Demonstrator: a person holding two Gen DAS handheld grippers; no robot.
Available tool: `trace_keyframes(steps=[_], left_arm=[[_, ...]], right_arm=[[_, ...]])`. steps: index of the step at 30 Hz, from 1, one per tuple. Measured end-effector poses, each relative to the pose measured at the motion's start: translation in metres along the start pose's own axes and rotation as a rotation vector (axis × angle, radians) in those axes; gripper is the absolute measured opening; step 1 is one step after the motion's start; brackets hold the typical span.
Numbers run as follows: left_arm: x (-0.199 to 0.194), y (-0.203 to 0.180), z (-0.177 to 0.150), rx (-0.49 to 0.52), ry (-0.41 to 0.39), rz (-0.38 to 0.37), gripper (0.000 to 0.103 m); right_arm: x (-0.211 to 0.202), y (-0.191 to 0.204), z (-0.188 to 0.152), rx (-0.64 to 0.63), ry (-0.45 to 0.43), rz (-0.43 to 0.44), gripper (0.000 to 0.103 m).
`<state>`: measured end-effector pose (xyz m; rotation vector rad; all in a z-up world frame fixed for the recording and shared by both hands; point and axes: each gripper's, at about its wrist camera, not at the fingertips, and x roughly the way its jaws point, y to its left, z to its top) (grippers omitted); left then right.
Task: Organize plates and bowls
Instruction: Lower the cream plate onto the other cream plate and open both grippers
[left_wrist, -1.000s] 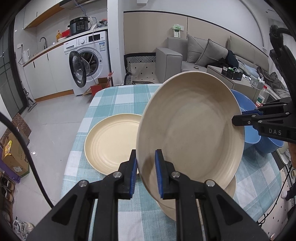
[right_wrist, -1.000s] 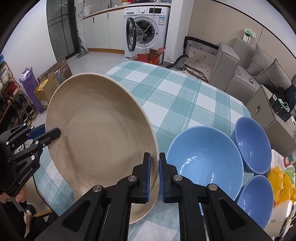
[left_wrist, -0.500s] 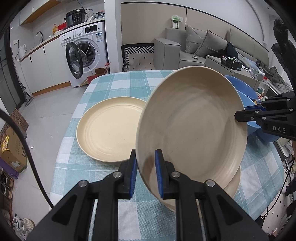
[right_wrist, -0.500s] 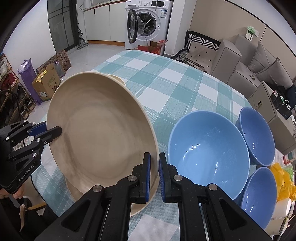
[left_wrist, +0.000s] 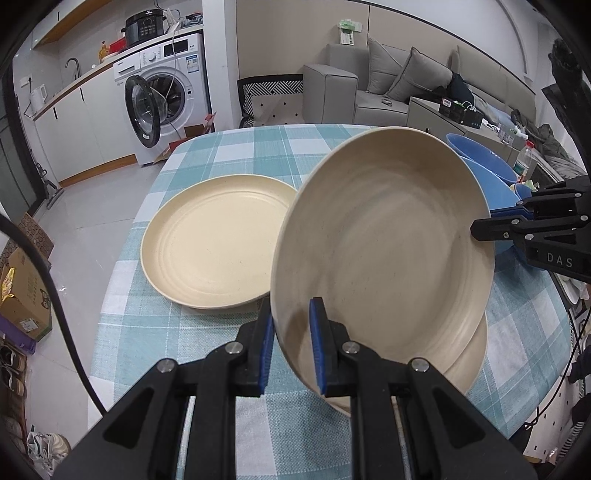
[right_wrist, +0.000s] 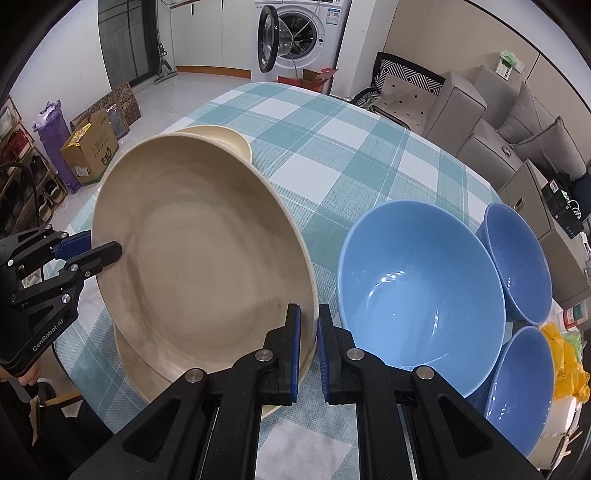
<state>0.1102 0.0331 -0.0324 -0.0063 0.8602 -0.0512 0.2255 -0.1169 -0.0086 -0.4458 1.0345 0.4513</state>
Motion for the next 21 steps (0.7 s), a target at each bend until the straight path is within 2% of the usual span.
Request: trace_keyframes(steps=[10,21], left_arm=[[0.009,-0.002,-0.002,0.011,0.015,0.004,0.016],[0.021,-0.008,0.0,0.042,0.037,0.019,0.016]], right_arm=[[0.015,0.004,-0.003,-0.024,0.028,-0.024,0.009],[0.029,0.013,-0.01,-0.089,0.062,-0.102,0.012]])
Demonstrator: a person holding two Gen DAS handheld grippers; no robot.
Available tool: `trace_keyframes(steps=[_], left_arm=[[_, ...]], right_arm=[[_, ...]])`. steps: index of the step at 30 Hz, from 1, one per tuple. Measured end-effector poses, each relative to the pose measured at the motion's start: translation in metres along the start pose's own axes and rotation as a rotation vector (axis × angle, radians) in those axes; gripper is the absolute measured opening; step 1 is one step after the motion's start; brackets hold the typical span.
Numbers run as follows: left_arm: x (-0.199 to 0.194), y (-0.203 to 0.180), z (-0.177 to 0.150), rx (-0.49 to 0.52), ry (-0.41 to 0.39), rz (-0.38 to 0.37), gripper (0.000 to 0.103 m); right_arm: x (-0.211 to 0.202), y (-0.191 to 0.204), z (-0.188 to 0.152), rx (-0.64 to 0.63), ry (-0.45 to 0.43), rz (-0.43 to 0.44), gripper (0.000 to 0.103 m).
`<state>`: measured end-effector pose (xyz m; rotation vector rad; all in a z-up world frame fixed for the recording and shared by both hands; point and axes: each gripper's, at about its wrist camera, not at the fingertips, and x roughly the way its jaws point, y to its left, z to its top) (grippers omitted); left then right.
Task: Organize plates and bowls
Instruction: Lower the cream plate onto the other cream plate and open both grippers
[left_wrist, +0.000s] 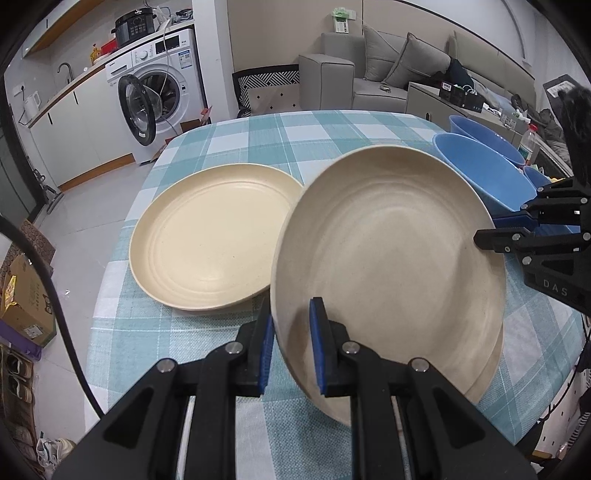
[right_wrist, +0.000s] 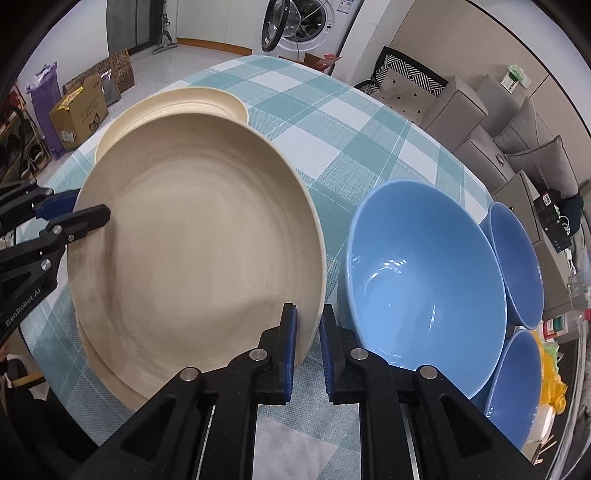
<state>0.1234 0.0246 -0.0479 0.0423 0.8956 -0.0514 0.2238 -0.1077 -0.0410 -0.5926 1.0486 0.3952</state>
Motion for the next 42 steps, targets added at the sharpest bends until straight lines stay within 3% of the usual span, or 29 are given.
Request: trace_keyframes(steps=[9,26,39,42], left_arm=[[0.008,-0.005,-0.001,0.015,0.017,0.007,0.016],[0.019,-0.01,-0.007,0.066,0.043,0.04,0.017],[0.022,-0.012,-0.012,0.095,0.039,0.053,0.019],[0.02,-0.011,-0.012,0.08,0.038,0.038,0.019]], right_arm=[[0.019,0.003,-0.003,-0.017,0.048,-0.003,0.013],[0.04,0.026,-0.003,-0.136,0.074,-0.117,0.015],[0.036,0.022,-0.003,-0.11,0.071,-0.085,0.015],[0.032,0.018,-0.003,-0.092,0.058,-0.058,0.02]])
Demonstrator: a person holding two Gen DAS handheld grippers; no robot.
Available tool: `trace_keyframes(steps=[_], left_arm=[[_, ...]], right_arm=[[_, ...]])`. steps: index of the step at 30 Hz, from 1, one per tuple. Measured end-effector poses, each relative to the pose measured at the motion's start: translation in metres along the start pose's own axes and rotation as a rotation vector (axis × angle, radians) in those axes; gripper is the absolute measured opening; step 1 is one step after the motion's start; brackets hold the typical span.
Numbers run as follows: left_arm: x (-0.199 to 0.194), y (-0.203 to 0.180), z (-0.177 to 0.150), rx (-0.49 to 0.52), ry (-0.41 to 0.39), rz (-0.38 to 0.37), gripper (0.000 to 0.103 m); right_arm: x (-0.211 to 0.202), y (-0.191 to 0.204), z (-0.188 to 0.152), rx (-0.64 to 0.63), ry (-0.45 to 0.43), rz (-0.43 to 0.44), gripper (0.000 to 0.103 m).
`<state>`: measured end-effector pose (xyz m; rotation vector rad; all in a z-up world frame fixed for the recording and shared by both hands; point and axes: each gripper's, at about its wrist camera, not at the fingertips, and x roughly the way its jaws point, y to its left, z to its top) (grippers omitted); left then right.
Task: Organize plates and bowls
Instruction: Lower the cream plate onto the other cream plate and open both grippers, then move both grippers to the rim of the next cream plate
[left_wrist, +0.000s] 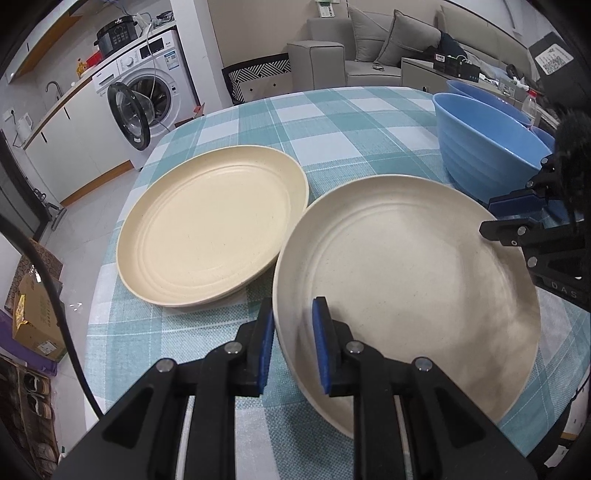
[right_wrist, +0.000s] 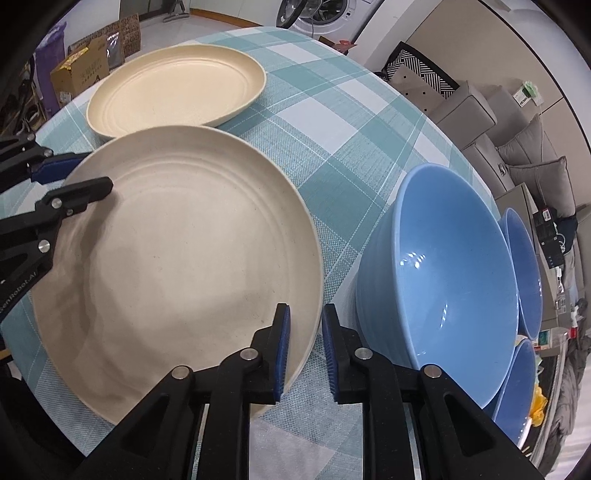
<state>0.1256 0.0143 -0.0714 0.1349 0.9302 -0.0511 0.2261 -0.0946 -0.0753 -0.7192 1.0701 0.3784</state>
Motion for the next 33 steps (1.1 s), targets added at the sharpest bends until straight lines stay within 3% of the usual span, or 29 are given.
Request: trace_keyframes(steps=[2,6,8,11,13,15,16,17,19,23,33], left_arm=[[-0.007,0.004,0.0,-0.02,-0.016,-0.032,0.023],[-0.028,0.017,0.002,-0.06,-0.066,-0.078,0.034],[-0.04,0.026,0.003,-0.087,-0.096,-0.085,0.046],[-0.057,0.044,0.005,-0.134,-0.126,-0.084,0.05],[-0.065,0.056,0.006,-0.156,-0.141,-0.08,0.05],[-0.072,0.068,0.007,-0.179,-0.153,-0.078,0.052],[-0.074,0.074,0.007,-0.194,-0.156,-0.075,0.058],[-0.076,0.081,0.007,-0.212,-0.161,-0.072,0.076],[-0.079,0.092,0.006,-0.253,-0.179,-0.068,0.101],[-0.08,0.11,0.005,-0.296,-0.192,-0.055,0.103],[-0.07,0.14,0.016,-0.348,-0.195,0.001,0.103]], right_arm=[[-0.005,-0.002,0.0,0.013,-0.016,0.023,0.025],[-0.019,-0.009,0.003,0.063,-0.057,0.098,0.043],[-0.028,-0.014,0.005,0.088,-0.087,0.134,0.045],[-0.041,-0.019,0.01,0.122,-0.114,0.184,0.051],[-0.05,-0.021,0.013,0.14,-0.147,0.221,0.068],[-0.059,-0.023,0.017,0.163,-0.182,0.263,0.078],[-0.062,-0.023,0.019,0.17,-0.195,0.273,0.084],[-0.066,-0.024,0.023,0.181,-0.212,0.285,0.087],[-0.072,-0.026,0.029,0.202,-0.239,0.313,0.1],[-0.077,-0.031,0.042,0.249,-0.265,0.379,0.102],[-0.071,-0.044,0.071,0.336,-0.274,0.41,0.103]])
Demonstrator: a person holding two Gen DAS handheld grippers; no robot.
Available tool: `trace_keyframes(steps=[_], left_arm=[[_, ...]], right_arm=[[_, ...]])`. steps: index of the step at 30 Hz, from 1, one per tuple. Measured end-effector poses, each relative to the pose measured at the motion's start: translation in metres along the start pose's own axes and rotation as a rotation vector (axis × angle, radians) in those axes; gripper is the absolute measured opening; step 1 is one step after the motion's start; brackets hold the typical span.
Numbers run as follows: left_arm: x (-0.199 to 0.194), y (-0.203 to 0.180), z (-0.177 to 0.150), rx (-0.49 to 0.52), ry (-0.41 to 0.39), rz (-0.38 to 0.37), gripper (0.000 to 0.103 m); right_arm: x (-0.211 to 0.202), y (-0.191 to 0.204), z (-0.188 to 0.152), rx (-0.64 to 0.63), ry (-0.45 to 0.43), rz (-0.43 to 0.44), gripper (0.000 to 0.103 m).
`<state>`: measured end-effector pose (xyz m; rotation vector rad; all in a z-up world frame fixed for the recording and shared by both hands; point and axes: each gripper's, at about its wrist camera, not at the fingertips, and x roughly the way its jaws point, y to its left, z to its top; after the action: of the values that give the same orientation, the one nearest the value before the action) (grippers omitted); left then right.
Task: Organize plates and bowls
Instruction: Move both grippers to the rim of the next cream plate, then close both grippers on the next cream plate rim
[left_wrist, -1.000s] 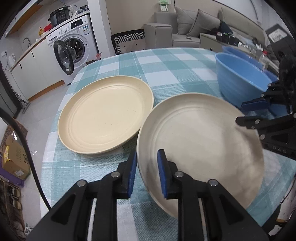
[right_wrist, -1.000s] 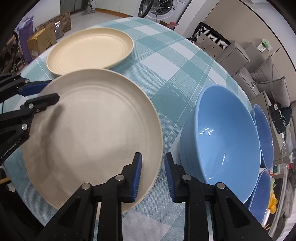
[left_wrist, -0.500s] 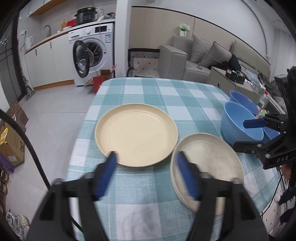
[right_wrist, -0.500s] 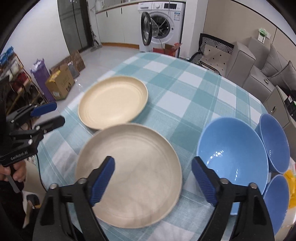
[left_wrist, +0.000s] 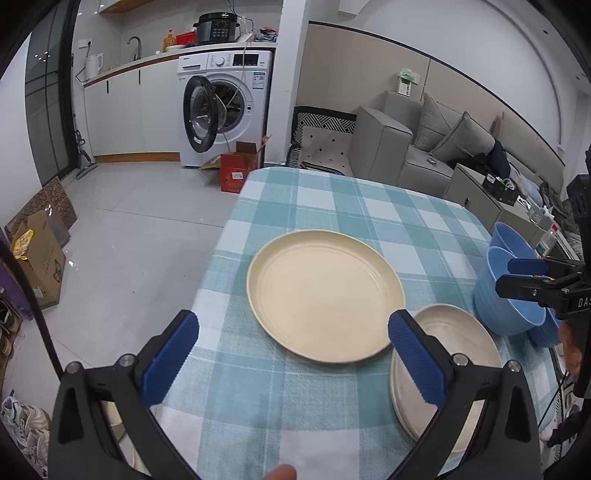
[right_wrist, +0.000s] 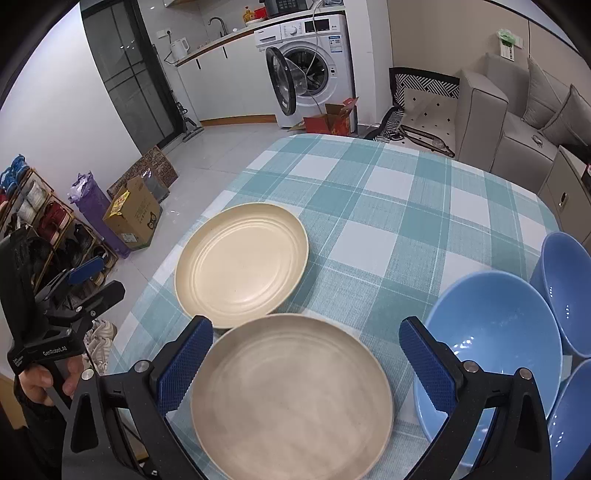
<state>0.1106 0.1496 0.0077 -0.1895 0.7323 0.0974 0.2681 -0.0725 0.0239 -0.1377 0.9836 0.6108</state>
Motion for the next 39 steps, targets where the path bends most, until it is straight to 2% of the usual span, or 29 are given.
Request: trace_keyframes(steps=[9,14,18,20,25,26,29,31,34,35,37,39], left_arm=[[0.038,0.008,0.011,-0.001,0.036,0.05,0.103],[0.065,0.013,0.012,-0.013,0.076,0.06,0.102],[0.081,0.014,0.013,-0.019,0.102,0.054,0.099],[0.089,0.013,0.013,-0.012,0.115,0.067,0.094],[0.101,0.013,0.012,-0.007,0.128,0.069,0.092],[0.104,0.012,0.012,-0.003,0.131,0.076,0.085],[0.114,0.014,0.01,-0.005,0.163,0.075,0.072],[0.119,0.015,0.008,-0.01,0.173,0.075,0.064],[0.126,0.016,0.004,-0.005,0.192,0.074,0.059],[0.128,0.017,0.003,-0.007,0.198,0.075,0.051],[0.132,0.018,0.001,-0.016,0.212,0.068,0.044],[0.134,0.019,-0.001,-0.016,0.217,0.068,0.042]], right_arm=[[0.028,0.001,0.019,-0.019,0.012,-0.087,0.102],[0.051,-0.005,0.028,-0.01,0.039,-0.097,0.1],[0.077,-0.01,0.035,0.006,0.08,-0.089,0.087],[0.088,-0.011,0.036,0.012,0.095,-0.087,0.085],[0.111,-0.011,0.039,0.002,0.129,-0.076,0.077],[0.115,-0.009,0.039,-0.005,0.134,-0.073,0.076],[0.127,-0.008,0.04,-0.014,0.152,-0.07,0.074],[0.136,-0.008,0.041,-0.016,0.167,-0.07,0.067],[0.147,-0.01,0.04,-0.019,0.187,-0.073,0.061],[0.15,-0.01,0.039,-0.021,0.191,-0.073,0.059],[0.155,-0.011,0.039,-0.022,0.201,-0.071,0.053],[0.16,-0.009,0.038,-0.031,0.207,-0.072,0.048]])
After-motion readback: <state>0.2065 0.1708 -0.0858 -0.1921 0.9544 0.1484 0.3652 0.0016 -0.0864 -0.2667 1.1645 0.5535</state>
